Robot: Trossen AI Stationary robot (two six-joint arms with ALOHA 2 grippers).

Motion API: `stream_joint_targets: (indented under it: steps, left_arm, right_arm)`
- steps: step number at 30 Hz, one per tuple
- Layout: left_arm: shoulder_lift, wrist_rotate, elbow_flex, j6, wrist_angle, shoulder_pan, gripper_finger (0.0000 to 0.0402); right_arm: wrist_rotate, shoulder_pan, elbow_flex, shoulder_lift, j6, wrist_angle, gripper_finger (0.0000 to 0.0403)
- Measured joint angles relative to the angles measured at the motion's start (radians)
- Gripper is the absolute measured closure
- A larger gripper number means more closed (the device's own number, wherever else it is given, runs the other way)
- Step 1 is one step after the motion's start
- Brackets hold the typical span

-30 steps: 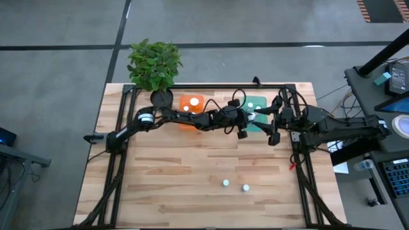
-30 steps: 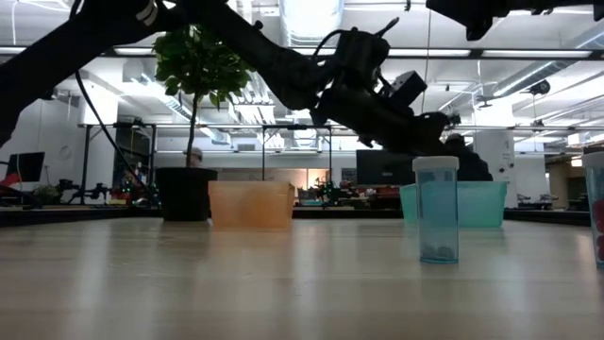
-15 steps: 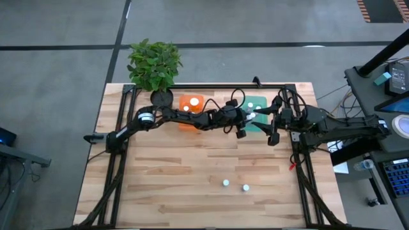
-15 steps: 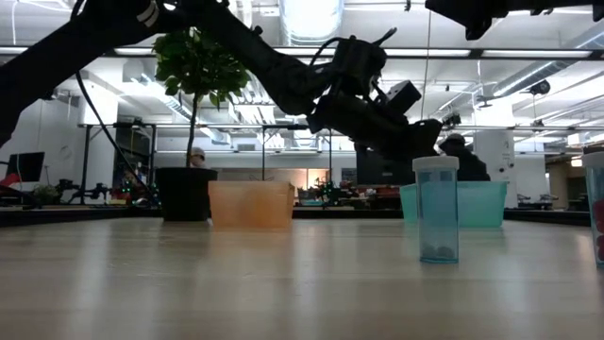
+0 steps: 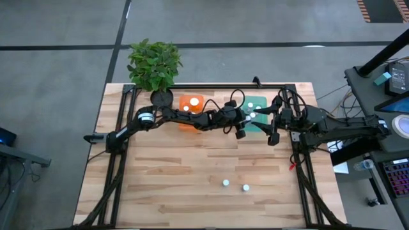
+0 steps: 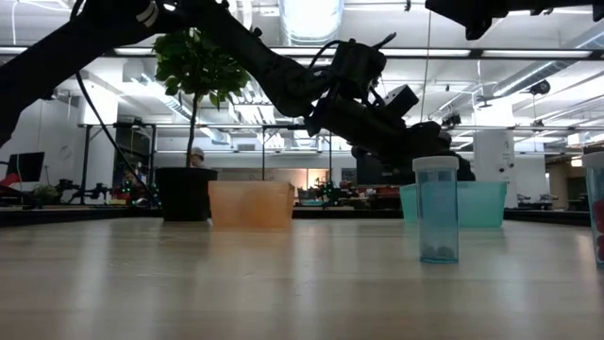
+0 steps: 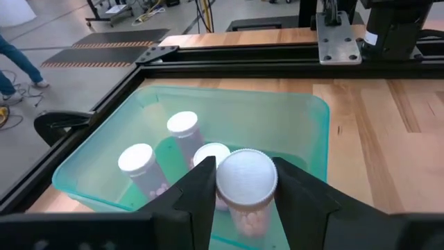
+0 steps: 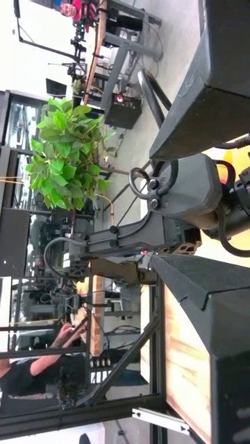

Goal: Pick and place medicine bottles into bin by pill shape (circle, oval)
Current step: Put the pink tablet bottle into the green bin, then put the right blue capsule bottle into the orange bin

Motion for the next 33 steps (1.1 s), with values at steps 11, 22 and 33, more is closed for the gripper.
stream_joint_targets:
  steps: [11, 22, 33]
  left_arm:
    - [0.000, 0.000, -0.001, -0.001, -0.003, 0.000, 0.0270]
    - [-0.006, 0.000, -0.001, 0.000, -0.015, -0.004, 0.0270]
    - [-0.199, -0.001, -0.055, 0.093, -0.159, -0.060, 0.0269]
  right_arm:
    - [-0.001, 0.000, 0.000, 0.000, -0.001, 0.000, 0.0184]
    - [-0.001, 0.000, 0.000, 0.000, 0.004, -0.028, 0.0184]
    - [0.015, 0.002, 0.006, 0.000, 0.139, -0.133, 0.0184]
